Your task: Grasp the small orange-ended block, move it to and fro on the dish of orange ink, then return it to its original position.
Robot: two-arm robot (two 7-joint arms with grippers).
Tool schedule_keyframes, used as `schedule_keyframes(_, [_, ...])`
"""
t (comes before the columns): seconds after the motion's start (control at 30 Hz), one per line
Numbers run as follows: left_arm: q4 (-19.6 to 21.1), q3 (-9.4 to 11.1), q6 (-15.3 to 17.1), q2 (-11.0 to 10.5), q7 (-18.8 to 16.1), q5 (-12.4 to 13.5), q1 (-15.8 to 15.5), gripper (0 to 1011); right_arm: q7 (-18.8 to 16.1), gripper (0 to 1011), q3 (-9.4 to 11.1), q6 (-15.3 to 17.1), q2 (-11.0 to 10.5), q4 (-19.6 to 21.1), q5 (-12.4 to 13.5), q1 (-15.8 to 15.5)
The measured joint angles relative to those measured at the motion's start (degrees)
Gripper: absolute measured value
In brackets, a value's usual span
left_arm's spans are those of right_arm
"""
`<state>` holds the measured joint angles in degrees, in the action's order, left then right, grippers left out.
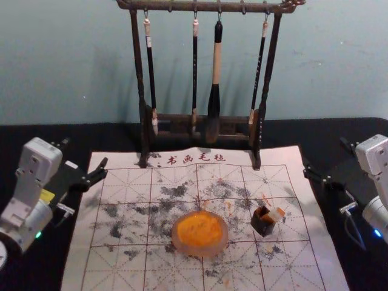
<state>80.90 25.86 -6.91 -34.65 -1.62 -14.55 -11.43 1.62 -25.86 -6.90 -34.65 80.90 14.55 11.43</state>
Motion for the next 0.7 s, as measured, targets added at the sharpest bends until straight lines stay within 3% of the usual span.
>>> schedule_keyframes(0.7, [0.0, 0.0, 0.0, 0.0, 0.0, 0.0, 0.0, 1001, 0.0, 1003, 0.0, 0.0, 0.0, 0.0, 0.0, 0.0])
